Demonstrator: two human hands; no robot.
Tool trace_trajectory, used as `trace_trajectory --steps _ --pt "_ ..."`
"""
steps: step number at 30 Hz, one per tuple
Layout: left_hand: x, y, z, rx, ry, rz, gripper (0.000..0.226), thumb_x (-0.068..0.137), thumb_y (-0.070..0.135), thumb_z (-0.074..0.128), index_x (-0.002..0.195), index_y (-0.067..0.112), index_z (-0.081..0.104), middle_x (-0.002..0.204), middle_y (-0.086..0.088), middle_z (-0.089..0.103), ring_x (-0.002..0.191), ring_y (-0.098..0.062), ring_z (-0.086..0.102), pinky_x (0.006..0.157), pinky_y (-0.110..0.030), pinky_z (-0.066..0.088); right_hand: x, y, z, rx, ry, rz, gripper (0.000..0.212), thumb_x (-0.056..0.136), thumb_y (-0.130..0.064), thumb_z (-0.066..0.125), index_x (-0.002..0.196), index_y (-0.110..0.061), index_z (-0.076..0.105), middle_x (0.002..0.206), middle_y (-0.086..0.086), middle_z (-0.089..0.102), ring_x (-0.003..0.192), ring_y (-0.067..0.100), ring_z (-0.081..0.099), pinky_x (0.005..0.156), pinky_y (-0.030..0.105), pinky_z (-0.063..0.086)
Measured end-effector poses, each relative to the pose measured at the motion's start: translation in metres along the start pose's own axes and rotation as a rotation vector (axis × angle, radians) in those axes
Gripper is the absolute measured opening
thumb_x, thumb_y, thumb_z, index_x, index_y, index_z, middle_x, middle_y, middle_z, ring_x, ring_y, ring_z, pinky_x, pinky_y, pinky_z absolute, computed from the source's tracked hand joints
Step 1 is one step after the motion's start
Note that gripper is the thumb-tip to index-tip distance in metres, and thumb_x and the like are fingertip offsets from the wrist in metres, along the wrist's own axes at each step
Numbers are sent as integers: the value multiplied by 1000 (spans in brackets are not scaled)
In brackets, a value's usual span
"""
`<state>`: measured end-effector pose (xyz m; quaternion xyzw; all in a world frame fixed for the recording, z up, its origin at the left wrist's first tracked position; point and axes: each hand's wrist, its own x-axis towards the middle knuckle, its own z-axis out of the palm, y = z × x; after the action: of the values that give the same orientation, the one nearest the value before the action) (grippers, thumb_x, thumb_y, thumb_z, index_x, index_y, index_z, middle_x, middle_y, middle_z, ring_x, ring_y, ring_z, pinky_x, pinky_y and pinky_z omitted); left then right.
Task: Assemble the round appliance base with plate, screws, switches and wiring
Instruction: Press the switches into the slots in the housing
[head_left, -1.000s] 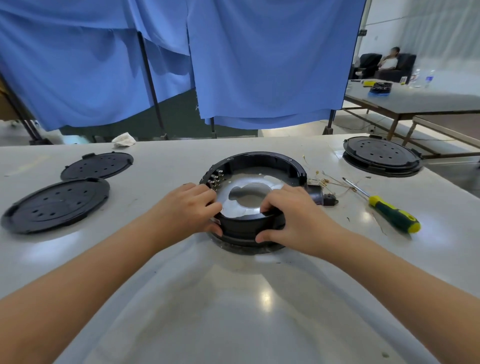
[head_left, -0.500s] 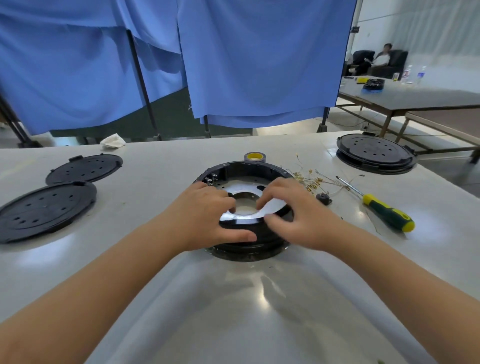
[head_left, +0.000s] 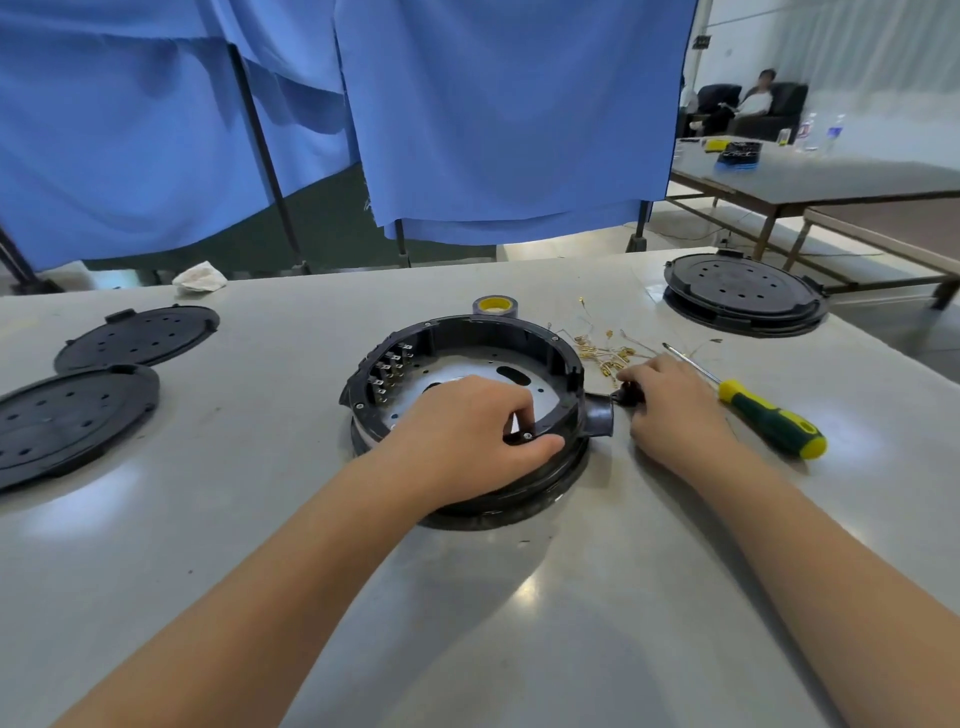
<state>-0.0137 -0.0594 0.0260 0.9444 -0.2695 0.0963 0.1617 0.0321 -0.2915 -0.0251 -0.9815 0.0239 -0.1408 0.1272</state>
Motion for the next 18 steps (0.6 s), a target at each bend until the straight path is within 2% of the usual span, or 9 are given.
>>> trace_trajectory --steps 3,8,11,14,16,18 --pt "4 7 3 -58 22 -13 20 87 54 54 82 35 54 71 13 55 67 2 47 62 -26 40 3 5 -1 19 5 0 41 87 -7 55 126 -19 57 126 6 52 119 27 44 100 39 40" --pt "4 13 7 -66 3 4 12 91 44 53 87 33 48 69 13 50 63 4 43 55 -17 27 0 6 -7 176 -8 27 28 89 -9 57 116 -18 58 118 5 57 106 26 54 92 39 45" --pt "2 10 0 -68 -17 16 17 87 42 56 78 32 46 63 11 46 61 0 42 54 -22 26 -5 -2 -18 467 72 47 21 88 -11 61 104 -23 55 102 -3 63 90 21 61 83 36 49" --pt "0 7 -4 -109 -16 0 24 82 47 57 70 27 50 57 12 47 60 -1 45 55 -25 30 -13 -15 -28 721 126 8 24 84 -10 66 99 -23 51 91 -11 60 76 13 65 72 29 50" --pt "-1 6 -7 -160 -30 -15 31 80 51 58 65 25 52 56 15 50 59 -1 47 54 -26 32 -19 -24 -35 919 104 -11 28 83 -9 68 100 -26 53 92 -6 61 74 13 68 67 23 51" --pt "-2 4 -8 -200 -73 -28 34 80 54 59 65 23 54 57 21 51 56 -2 46 54 -27 34 -24 -31 -42 1163 34 -31 33 85 -5 67 108 -26 57 94 3 62 76 19 72 69 22 55"
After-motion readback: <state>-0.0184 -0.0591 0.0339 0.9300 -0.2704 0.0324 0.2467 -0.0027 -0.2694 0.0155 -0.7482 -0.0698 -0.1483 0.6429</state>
